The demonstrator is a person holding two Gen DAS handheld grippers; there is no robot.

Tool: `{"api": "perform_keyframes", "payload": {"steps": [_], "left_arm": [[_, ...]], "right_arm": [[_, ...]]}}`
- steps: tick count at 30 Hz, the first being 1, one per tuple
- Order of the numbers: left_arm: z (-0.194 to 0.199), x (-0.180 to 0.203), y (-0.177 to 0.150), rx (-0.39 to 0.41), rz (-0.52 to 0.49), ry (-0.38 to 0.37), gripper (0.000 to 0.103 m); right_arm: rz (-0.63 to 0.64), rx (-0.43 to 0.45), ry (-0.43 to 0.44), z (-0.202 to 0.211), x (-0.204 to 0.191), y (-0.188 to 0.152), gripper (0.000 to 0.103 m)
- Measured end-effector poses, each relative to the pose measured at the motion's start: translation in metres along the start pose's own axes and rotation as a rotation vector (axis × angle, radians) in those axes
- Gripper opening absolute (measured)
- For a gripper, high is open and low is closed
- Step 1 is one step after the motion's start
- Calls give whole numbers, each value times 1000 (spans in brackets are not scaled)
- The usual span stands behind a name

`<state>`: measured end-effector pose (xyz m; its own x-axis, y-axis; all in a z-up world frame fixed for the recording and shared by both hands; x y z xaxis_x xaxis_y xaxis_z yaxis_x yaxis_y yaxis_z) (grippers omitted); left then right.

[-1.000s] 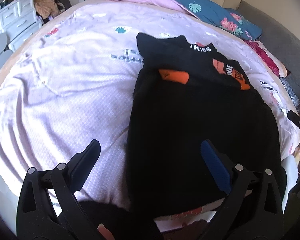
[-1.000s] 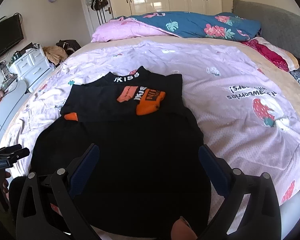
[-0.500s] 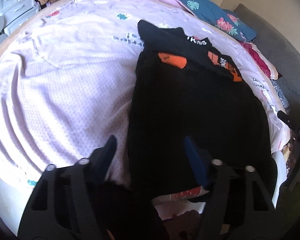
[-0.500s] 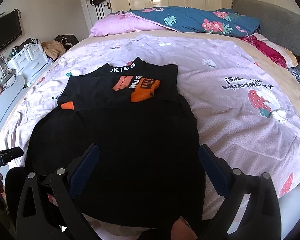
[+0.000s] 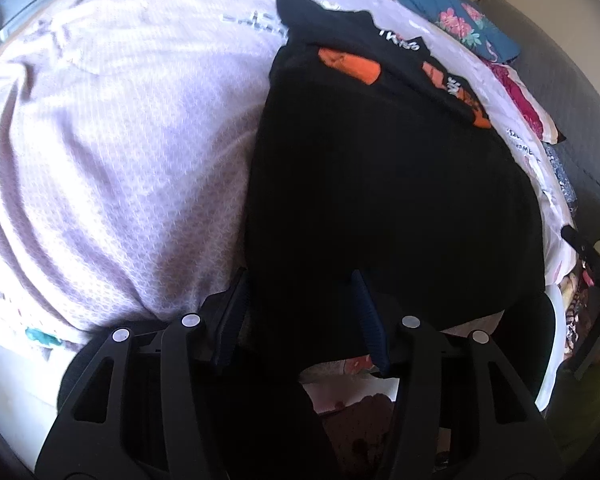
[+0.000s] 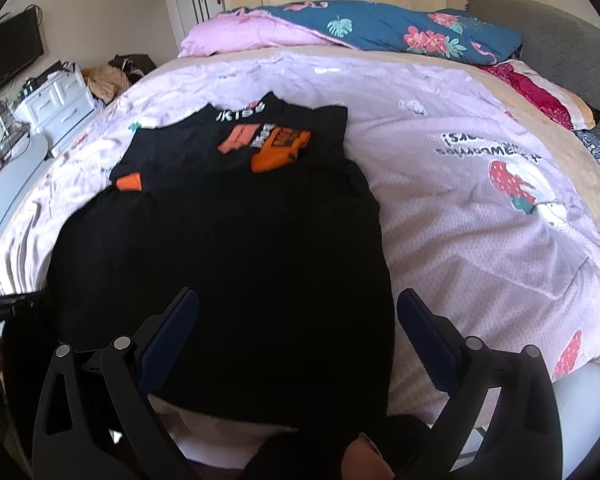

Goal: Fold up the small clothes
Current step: 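Grasp the black shirt's hem with both tools, then lift the hem with both tools and fold it over toward the collar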

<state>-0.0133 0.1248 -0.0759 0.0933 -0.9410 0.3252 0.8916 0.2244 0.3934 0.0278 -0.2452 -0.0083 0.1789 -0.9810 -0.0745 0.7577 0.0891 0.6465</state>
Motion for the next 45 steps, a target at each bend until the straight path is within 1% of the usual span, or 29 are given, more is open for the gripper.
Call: {"api": "perform_keyframes", "payload": {"steps": [3, 5, 6, 7, 8, 10, 12, 15, 17, 19, 21, 23, 24, 25, 26, 28, 30, 32, 38, 43, 45], "left_arm": [[-2, 1, -1, 0, -7, 8, 43], [-4, 0, -1, 0, -3, 4, 33], [-5, 0, 0, -1, 1, 5, 26], [-6, -1, 1, -1, 5, 2, 21], [-7, -2, 1, -2, 8, -3, 19], [-6, -3, 1, 2, 13, -13, 9], [-3, -3, 2, 17, 16, -19, 5], [4, 0, 3, 45, -1, -17, 3], [10, 3, 5, 65, -12, -20, 3], [16, 5, 8, 86, -21, -22, 2], [24, 6, 10, 113, -27, -21, 2], [30, 6, 11, 129, -27, -28, 2], [34, 6, 12, 141, -27, -33, 2], [36, 7, 13, 146, -28, -33, 2], [38, 6, 14, 152, -28, -34, 2], [41, 6, 16, 165, -27, -39, 2], [45, 5, 18, 175, -28, -43, 2], [48, 5, 19, 185, -29, -46, 2], [58, 7, 30, 225, -21, -60, 2], [68, 9, 42, 265, -12, -70, 2], [72, 11, 48, 281, -11, -73, 2]], "right_arm": [[5, -31, 13, 0, 4, -10, 99], [8, -56, 21, 0, 9, -18, 99], [11, -65, 20, 1, 11, -22, 99], [11, -77, 19, 1, 14, -26, 99], [9, -84, 21, 0, 16, -29, 99], [-2, -111, 36, -1, 22, -36, 99], [-11, -136, 53, -3, 26, -42, 98], [-19, -167, 64, -7, 29, -49, 96], [-25, -186, 68, -11, 31, -53, 77], [-33, -209, 69, -16, 33, -57, 74], [-28, -230, 64, -21, 33, -62, 67], [-20, -243, 69, -24, 31, -65, 49], [-6, -248, 70, -24, 29, -67, 44], [4, -248, 70, -24, 27, -67, 28], [8, -240, 68, -23, 26, -67, 13], [2, -216, 68, -19, 28, -63, 10], [-1, -176, 86, -11, 29, -57, 9], [-7, -118, 106, 1, 30, -47, 9], [-47, 64, 170, 36, 37, -6, 9], [-85, 188, 172, 52, 46, 25, 9], [-105, 222, 173, 55, 50, 33, 9]]}}
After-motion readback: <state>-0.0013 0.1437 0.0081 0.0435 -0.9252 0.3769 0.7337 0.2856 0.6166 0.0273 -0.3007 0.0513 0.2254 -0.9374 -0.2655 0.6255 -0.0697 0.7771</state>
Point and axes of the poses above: each gripper's, at about its wrist camera, not at the fingertips, and z roughly against the way its jaws point, x to its right, y to its top, the point moved 2 cm from there along -z, roughly the way its jaws point, and after that the axes turned 2 degrees about x, right-handed, at the moved point
